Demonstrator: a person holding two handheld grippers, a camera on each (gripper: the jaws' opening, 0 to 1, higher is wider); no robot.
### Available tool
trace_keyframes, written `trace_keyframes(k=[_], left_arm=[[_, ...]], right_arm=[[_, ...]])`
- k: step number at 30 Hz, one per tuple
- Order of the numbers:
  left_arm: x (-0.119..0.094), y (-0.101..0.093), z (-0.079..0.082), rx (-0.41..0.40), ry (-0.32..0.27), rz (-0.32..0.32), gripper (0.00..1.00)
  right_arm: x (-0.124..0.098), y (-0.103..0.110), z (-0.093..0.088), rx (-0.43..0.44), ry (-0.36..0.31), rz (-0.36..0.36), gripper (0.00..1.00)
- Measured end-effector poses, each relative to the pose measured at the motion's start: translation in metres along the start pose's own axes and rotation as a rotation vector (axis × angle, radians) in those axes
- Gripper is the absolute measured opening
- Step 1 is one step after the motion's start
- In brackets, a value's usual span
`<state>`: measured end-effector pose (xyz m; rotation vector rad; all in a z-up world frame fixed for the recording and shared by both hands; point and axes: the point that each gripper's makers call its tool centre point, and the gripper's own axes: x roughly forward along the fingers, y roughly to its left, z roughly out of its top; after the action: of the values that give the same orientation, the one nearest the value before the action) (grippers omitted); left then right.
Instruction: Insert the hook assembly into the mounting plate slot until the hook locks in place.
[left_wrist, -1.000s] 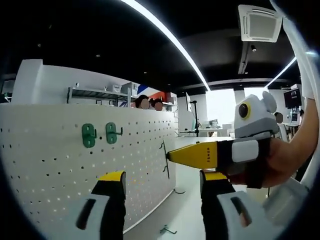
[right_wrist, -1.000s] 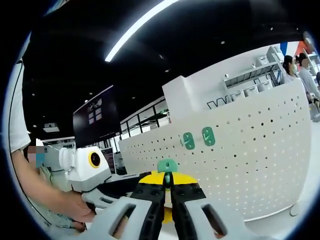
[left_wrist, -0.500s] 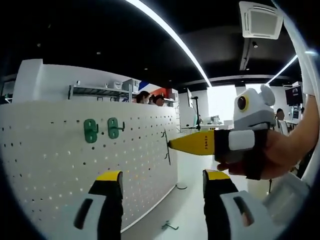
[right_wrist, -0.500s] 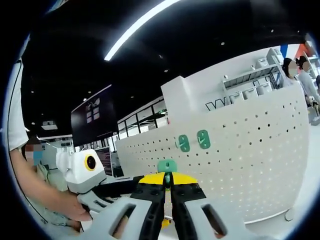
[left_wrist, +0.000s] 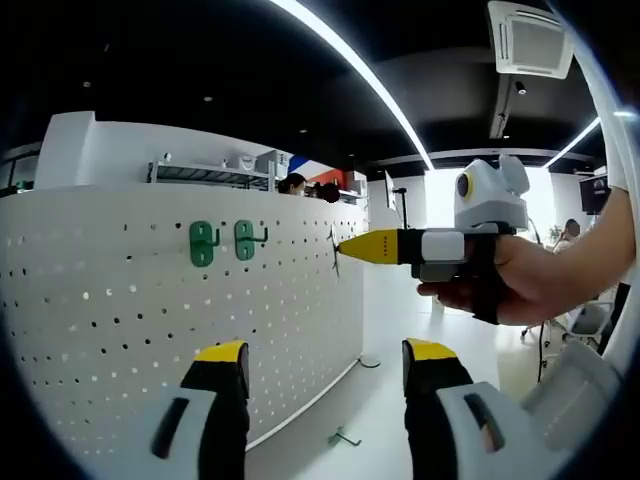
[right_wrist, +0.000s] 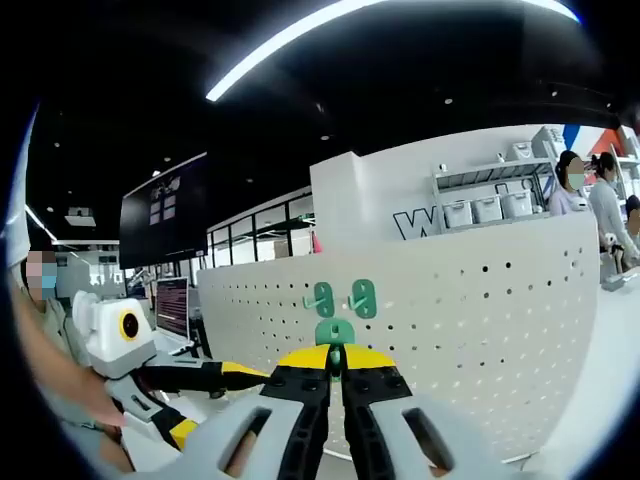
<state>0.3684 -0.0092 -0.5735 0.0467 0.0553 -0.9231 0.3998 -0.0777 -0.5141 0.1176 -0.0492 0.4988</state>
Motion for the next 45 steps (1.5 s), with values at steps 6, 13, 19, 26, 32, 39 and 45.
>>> trace_keyframes(k=[6,13,19,26,32,39,45], left_arm=[[-0.005,0.007,-0.002,-0.015,-0.001,0.026,0.63],[-0.01,0.008,-0.001,-0.014,-0.002,0.043,0.62],[-0.014,0.008,-0.003,-0.019,0.001,0.05,0.62],[-0.019,0.011,-0.004,-0.028,0.001,0.065,0.62],[-0.025,0.014,-0.005,-0.036,0.002,0.078,0.62],[-0.035,0.022,-0.003,-0.033,0.0,0.104,0.61],[-0.04,0.027,-0.005,-0.038,0.008,0.12,0.61]], right_arm=[[0.008,-0.011,0.008,-0.042,-0.005,-0.027,0.01],[0.017,-0.024,0.016,-0.088,-0.015,-0.061,0.01],[0.023,-0.034,0.021,-0.106,-0.023,-0.078,0.01],[0.029,-0.039,0.026,-0.124,-0.038,-0.097,0.01],[0.036,-0.042,0.03,-0.127,-0.055,-0.109,0.01],[0.044,-0.05,0.026,-0.139,-0.06,-0.128,0.01],[0.05,-0.055,0.027,-0.15,-0.066,-0.142,0.01]])
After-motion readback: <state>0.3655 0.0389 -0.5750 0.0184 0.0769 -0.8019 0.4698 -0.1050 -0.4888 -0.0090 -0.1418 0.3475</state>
